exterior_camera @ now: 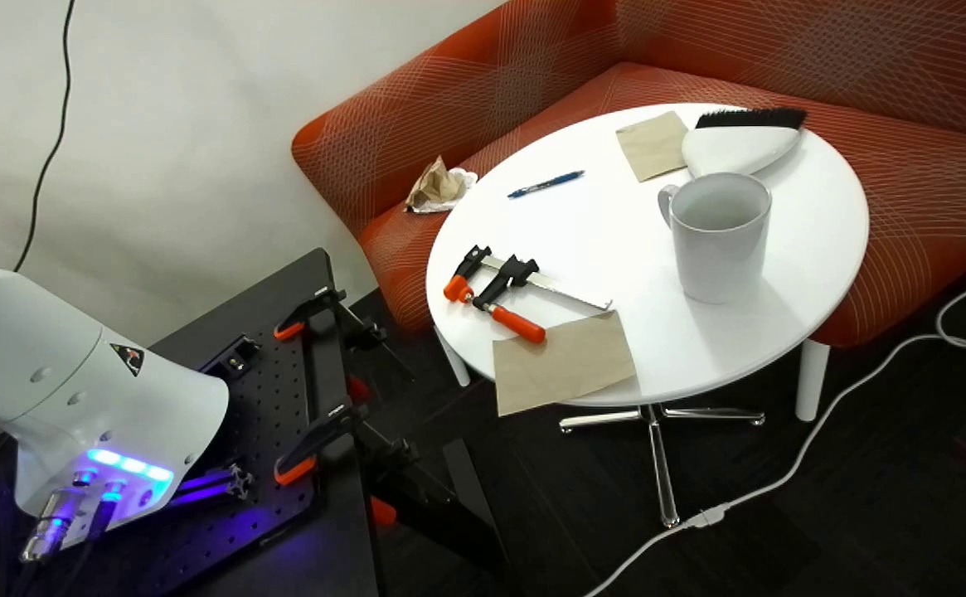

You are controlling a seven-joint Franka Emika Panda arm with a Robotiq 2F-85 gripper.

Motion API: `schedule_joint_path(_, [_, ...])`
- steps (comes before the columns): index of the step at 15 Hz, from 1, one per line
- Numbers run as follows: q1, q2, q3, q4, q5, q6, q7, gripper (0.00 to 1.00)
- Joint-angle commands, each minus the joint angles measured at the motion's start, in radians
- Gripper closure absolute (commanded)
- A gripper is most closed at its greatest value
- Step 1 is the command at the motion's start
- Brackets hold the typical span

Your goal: Put the cup on the other side of the small broom

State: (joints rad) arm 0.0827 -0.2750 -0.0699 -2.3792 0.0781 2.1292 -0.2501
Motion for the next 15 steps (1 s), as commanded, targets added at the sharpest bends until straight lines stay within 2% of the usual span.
schedule_joint_path(1, [-0.041, 0.151, 0.007, 0.147, 0.004, 0.032, 0.059, 0.00])
schedule_joint_path(7, [-0.100, 0.361, 0.001, 0.317, 0.020, 0.089, 0.262, 0.00])
schedule_joint_path(15, [-0.136, 0.577, -0.001, 0.441, 0.071, 0.162, 0.395, 0.00])
